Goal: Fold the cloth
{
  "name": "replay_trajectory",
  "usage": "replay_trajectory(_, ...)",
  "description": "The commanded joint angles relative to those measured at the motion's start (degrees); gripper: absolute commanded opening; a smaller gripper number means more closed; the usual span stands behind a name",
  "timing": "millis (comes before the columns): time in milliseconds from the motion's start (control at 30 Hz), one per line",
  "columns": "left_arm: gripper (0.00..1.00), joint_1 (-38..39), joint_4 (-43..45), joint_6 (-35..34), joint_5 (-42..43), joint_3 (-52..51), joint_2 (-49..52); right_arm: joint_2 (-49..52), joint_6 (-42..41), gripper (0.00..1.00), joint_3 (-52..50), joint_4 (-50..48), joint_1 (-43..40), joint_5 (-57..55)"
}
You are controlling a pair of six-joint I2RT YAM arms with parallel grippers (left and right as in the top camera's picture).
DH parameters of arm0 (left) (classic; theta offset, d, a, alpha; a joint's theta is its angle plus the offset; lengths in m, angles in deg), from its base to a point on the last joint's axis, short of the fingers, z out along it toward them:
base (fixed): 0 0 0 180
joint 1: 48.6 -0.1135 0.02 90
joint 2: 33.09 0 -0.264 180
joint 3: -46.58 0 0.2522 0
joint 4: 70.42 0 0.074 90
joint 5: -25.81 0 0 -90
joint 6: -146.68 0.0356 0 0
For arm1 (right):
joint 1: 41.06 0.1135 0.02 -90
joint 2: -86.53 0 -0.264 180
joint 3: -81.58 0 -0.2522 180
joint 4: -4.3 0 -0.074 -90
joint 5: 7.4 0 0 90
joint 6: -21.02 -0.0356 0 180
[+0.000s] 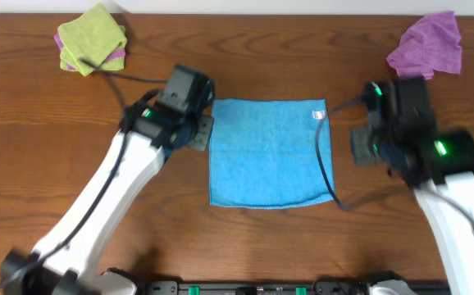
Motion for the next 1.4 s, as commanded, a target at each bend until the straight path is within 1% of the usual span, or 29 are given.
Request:
replay_trajectory(0, 0.06, -0.1, 1.0, -4.3, 6.0, -8.2, -8.1, -9.1, 0.9, 0.02, -7.9, -0.1, -2.0, 5.7)
replay_trajectory(33, 0.06, -0.1, 3.0, -4.5, 8.8, -13.2, -12.7, -14.1, 0.9, 0.02, -12.6, -0.5, -2.9, 9.9)
replay_trajectory(67, 0.06, -0.1, 4.2, -5.4, 9.6, -16.1, -15.0, -16.6, 0.1, 0.02, -15.5, -0.5, -3.3, 11.8)
replay_trajectory(133, 0.06, -0.1, 6.4, -8.3, 12.3, -21.5, -18.6, -20.4, -3.7, 0.01, -20.9, -0.4, -3.4, 14.2)
replay_trajectory(200, 0.06, -0.1, 9.5, -11.6, 17.5, -26.6, -20.7, -22.8, -6.7, 0.01, -25.6, -1.4, -3.4, 19.9)
replay_trajectory(300, 0.06, -0.1, 14.2, -16.9, 21.5, -31.7, -20.8, -22.8, -10.9, 0.01, -29.1, -3.0, -3.6, 23.1)
replay_trajectory(367, 0.06, -0.1, 18.9, -21.0, 25.2, -36.3, -20.8, -21.9, -12.2, 0.01, -31.6, -4.6, -3.6, 26.0)
replay_trajectory(433, 0.06, -0.4, 22.2, -24.6, 27.3, -40.3, -20.8, -20.1, -13.5, 0.01, -33.9, -5.8, -3.6, 26.4)
replay_trajectory(500, 0.06, -1.7, 24.3, -25.9, 30.9, -43.9, -20.8, -18.0, -15.0, 0.01, -36.4, -7.3, -3.7, 27.0)
replay_trajectory(600, 0.06, -5.3, 23.9, -25.6, 34.3, -46.0, -20.9, -15.2, -15.5, 0.01, -39.0, -9.4, -4.0, 27.0)
replay_trajectory(667, 0.06, -7.6, 23.8, -25.6, 34.6, -46.9, -20.9, -13.7, -15.5, 0.01, -40.2, -11.1, -5.3, 27.0)
replay_trajectory(767, 0.06, -10.5, 24.0, -25.4, 36.5, -47.4, -20.9, -10.9, -15.2, 0.01, -40.8, -13.4, -9.5, 27.5)
replay_trajectory(833, 0.06, -11.3, 24.4, -25.5, 36.4, -47.4, -20.8, -8.4, -13.2, 0.01, -40.8, -14.8, -13.2, 29.9)
replay_trajectory(867, 0.06, -11.4, 24.5, -26.1, 36.4, -47.4, -20.8, -7.4, -12.5, 0.04, -40.8, -15.1, -14.6, 31.2)
replay_trajectory(933, 0.06, -11.4, 25.3, -28.0, 36.3, -47.4, -20.5, -5.0, -10.8, 0.16, -40.8, -16.1, -17.2, 33.9)
replay_trajectory(1000, 0.07, -11.4, 25.7, -30.4, 36.3, -47.4, -19.2, -2.1, -10.2, 0.18, -40.8, -17.6, -19.1, 35.6)
replay_trajectory(1100, 0.07, -11.4, 26.7, -32.5, 37.0, -47.4, -16.4, 0.0, -10.2, 0.28, -40.8, -19.2, -19.4, 35.6)
replay_trajectory(1167, 0.11, -11.4, 28.2, -33.7, 38.6, -47.4, -14.0, 0.4, -10.3, 0.32, -40.8, -20.7, -19.4, 36.0)
replay_trajectory(1200, 0.15, -11.4, 29.0, -34.8, 38.9, -47.4, -12.5, 0.5, -10.3, 0.33, -40.8, -21.4, -19.4, 36.0)
replay_trajectory(1300, 0.15, -11.4, 31.9, -36.0, 40.8, -47.4, -8.4, 0.9, -10.8, 0.3, -40.8, -22.9, -20.6, 36.9)
replay_trajectory(1367, 0.18, -11.4, 35.2, -38.0, 42.4, -47.4, -5.9, 1.8, -10.9, 0.29, -40.8, -24.6, -22.1, 38.3)
